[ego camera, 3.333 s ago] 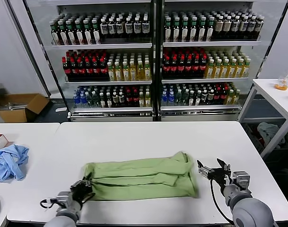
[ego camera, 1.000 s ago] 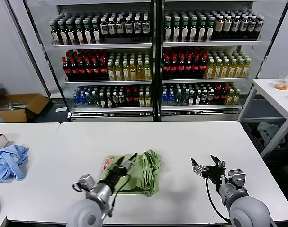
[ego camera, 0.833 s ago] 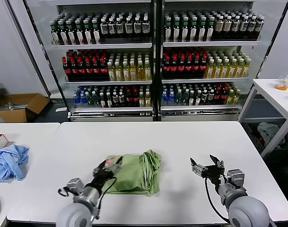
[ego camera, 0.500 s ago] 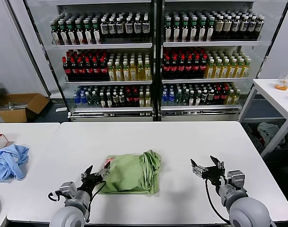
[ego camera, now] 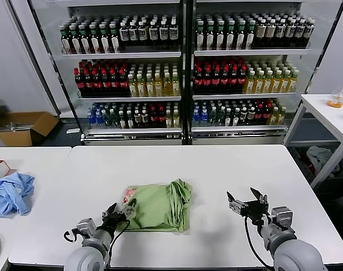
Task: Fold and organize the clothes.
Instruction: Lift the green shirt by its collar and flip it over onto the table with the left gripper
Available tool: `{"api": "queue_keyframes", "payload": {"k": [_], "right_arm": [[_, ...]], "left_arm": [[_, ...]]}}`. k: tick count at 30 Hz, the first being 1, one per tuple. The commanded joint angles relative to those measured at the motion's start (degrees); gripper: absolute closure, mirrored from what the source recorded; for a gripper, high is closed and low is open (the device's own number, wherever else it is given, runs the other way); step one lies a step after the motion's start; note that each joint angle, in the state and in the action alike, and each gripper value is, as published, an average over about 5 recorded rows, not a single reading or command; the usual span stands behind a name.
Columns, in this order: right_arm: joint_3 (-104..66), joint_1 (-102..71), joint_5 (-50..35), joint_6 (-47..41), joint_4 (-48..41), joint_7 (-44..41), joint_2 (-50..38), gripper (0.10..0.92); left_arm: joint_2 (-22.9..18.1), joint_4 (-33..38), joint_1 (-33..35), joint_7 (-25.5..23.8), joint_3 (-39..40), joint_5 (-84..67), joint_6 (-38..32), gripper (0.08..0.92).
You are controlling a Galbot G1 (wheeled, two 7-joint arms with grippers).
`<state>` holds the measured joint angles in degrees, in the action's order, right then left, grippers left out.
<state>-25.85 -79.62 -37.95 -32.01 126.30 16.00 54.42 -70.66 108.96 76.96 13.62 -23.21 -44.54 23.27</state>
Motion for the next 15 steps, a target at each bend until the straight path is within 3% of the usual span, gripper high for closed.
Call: {"api": "queue_keyframes", "payload": {"k": [1, 15], "right_arm": [[-0.1, -0.7, 0.2, 0.0, 0.5, 0.1, 0.1, 0.203], [-1.3, -2.5, 0.6, 0.2, 1.3, 0.2, 0.1, 0.203]], "left_arm": [[-0.9, 0.3, 1.2, -1.6, -0.4, -10.0, 2.5, 0.273], [-2.1, -0.3, -0.3, -2.6, -3.9, -23.6, 1.3, 0.680]]}}
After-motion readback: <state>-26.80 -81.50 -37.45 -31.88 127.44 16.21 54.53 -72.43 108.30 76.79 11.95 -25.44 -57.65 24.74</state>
